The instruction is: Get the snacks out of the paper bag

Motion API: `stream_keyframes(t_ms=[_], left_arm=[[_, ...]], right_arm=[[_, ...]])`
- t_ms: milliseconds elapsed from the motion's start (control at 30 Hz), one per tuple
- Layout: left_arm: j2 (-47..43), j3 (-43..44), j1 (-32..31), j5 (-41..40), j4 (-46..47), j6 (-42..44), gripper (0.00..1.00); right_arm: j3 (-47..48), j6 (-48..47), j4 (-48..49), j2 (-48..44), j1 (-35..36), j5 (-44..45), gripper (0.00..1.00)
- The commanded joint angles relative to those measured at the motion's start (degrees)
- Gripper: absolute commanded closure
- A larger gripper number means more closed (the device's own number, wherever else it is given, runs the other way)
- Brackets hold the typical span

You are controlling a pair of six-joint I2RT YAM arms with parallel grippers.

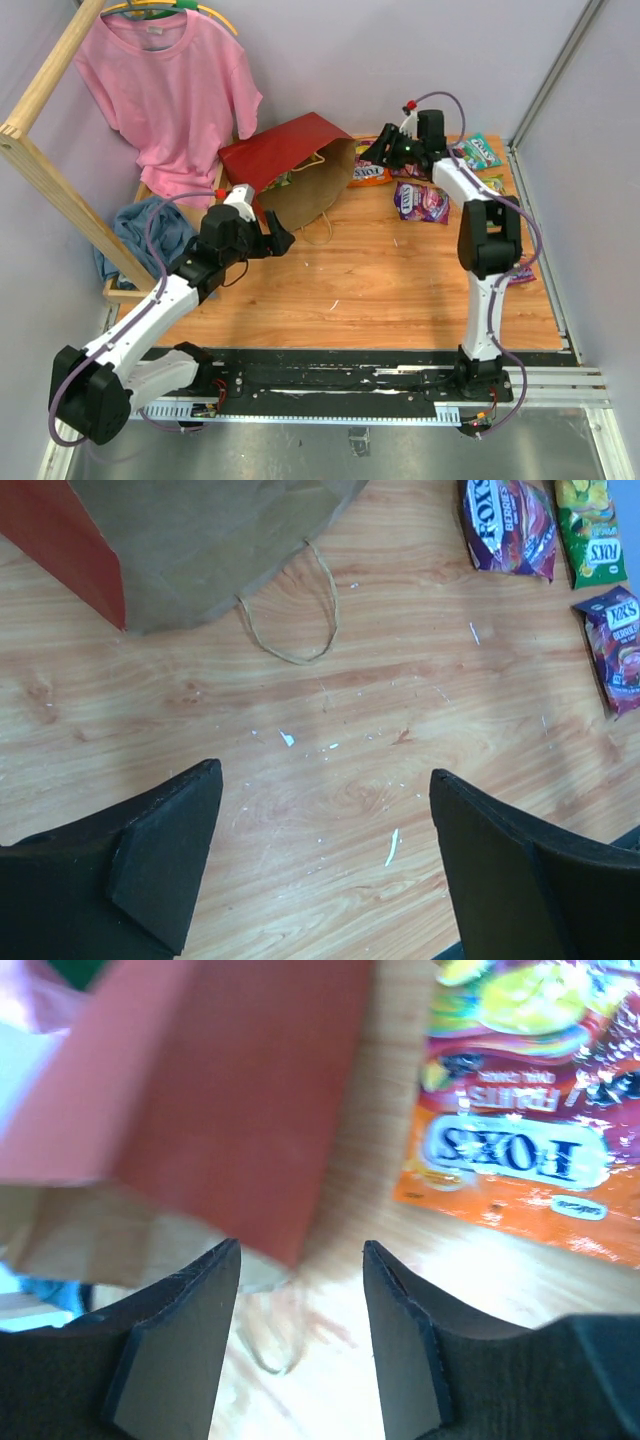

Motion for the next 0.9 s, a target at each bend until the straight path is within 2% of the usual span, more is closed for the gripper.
stream_keyframes(t_ms=[0, 100, 267, 367, 500, 733, 867], left_arm=[[3.4, 0.05, 0.32, 5.05, 2.73, -0.6, 0.13], [3.94, -0.46, -0.28, 5.56, 3.28, -1.62, 0.14], [2.64, -3.19, -1.44, 5.74, 5.85, -2.9, 0.14], [3.19, -3.95, -2.31, 6.1, 6.77, -3.5, 0.14], [4.6, -3.78, -3.19, 6.77, 6.91, -3.56, 0.14], [2.74, -4.42, -3.29, 7.29, 7.49, -3.3, 0.12], [-0.25, -5.87, -3.29, 6.55, 7.77, -3.69, 0.11]], right_arm=[[-10.47, 3.9, 13.48, -11.44, -0.56, -3.63, 0.46], [-19.6, 4.07, 17.41, -18.19, -0.17, -3.15, 0.45], [-34.24, 1.74, 18.27, -28.23, 2.0, 1.98, 0.44], [-41.82, -1.71, 18.1, -34.68, 6.36, 10.46, 0.42], [-46.48, -7.54, 17.35, -40.87, 15.56, 24.0, 0.35], [-43.84, -7.91, 21.53, -36.62, 23.94, 26.69, 0.32], [-42.4, -1.68, 25.39, -31.39, 27.29, 26.13, 0.32]])
